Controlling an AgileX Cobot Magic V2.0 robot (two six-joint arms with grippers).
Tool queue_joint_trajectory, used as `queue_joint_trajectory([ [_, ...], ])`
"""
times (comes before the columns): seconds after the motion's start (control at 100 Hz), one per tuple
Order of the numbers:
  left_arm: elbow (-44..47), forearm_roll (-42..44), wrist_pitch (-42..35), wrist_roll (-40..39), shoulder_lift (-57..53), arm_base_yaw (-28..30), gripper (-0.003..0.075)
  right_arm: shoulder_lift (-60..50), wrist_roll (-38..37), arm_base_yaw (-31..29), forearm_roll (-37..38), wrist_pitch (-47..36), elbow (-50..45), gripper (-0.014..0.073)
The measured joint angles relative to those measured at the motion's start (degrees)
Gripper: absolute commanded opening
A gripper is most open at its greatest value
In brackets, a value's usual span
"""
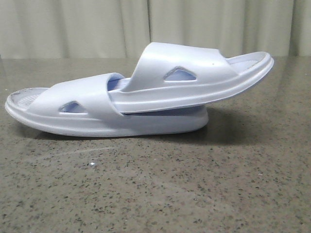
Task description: Insert blue slippers together front up
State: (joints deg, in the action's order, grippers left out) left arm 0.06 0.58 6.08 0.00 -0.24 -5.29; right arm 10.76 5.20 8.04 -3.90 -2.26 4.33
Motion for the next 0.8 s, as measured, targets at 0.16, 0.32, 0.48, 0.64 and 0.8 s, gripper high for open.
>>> queue_joint_trajectory([
  [0.16, 0.0, 0.0, 0.0, 0.0, 0.0, 0.0, 0.0016, -4.2, -2.7, -3.3, 0.9, 1.0, -2.4, -0.0107],
  [0.32, 0.0, 0.0, 0.0, 0.0, 0.0, 0.0, 0.0016, -8.6, -4.5, -5.9, 2.3, 3.2, -4.2, -0.0107],
  [0.48, 0.0, 0.0, 0.0, 0.0, 0.0, 0.0, 0.0016, -11.1, -6.5, -6.8, 3.9, 4.7, -4.8, -0.0107],
  [0.64, 0.0, 0.0, 0.0, 0.0, 0.0, 0.0, 0.0016, -11.3, -7.5, -6.8, 3.9, 5.3, -4.8, -0.0107],
  [0.8, 0.0, 0.0, 0.0, 0.0, 0.0, 0.0, 0.0016, -11.3, -7.7, -6.8, 3.9, 5.8, -4.8, -0.0107],
])
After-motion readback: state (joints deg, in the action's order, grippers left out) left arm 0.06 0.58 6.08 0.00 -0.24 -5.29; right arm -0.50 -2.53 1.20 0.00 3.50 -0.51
